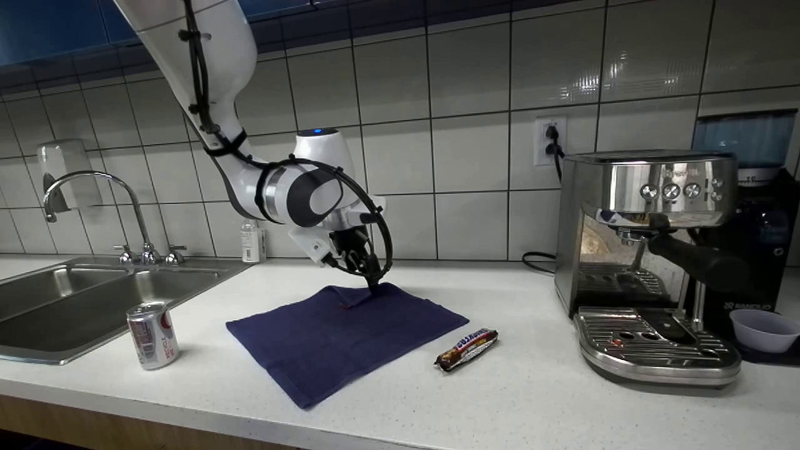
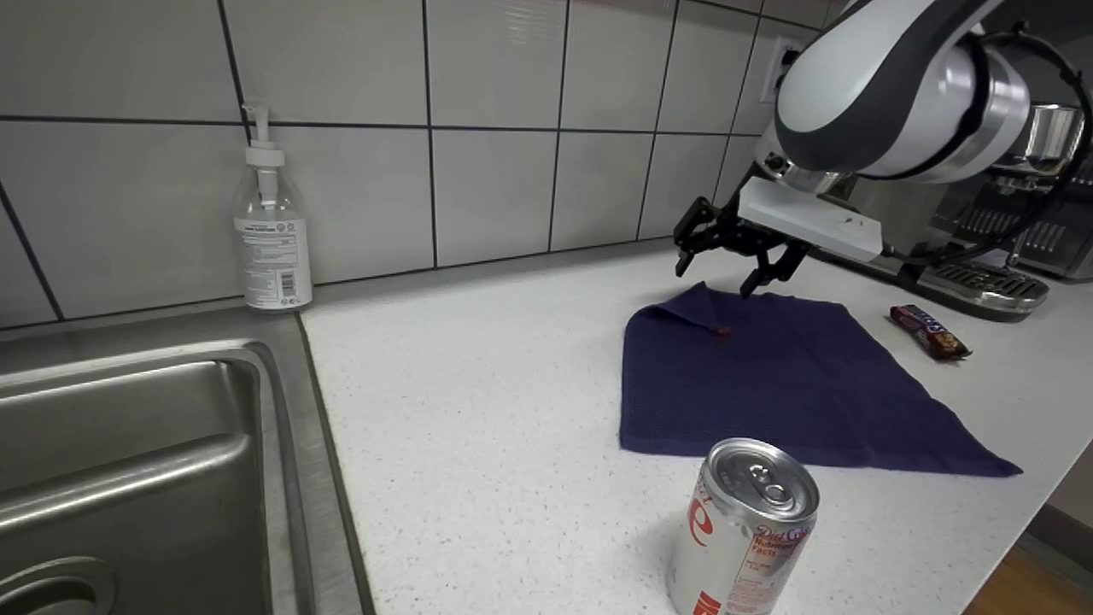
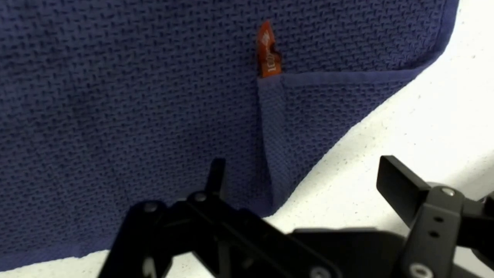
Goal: Fold the towel by placing the corners on each other
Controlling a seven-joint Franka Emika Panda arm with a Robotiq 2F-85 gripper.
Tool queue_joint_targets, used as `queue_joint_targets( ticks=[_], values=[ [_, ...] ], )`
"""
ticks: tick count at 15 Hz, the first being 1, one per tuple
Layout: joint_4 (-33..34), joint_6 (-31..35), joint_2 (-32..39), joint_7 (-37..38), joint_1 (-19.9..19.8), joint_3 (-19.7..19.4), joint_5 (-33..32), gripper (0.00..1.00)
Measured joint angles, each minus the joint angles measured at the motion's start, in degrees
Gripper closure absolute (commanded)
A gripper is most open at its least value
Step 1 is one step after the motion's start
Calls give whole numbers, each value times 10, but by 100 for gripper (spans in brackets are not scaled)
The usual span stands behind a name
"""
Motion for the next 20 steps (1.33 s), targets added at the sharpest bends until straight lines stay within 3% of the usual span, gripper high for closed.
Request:
queue_joint_targets(
  ticks=[20],
  values=[
    [95, -2, 87, 0, -1, 6, 0, 0]
  ],
)
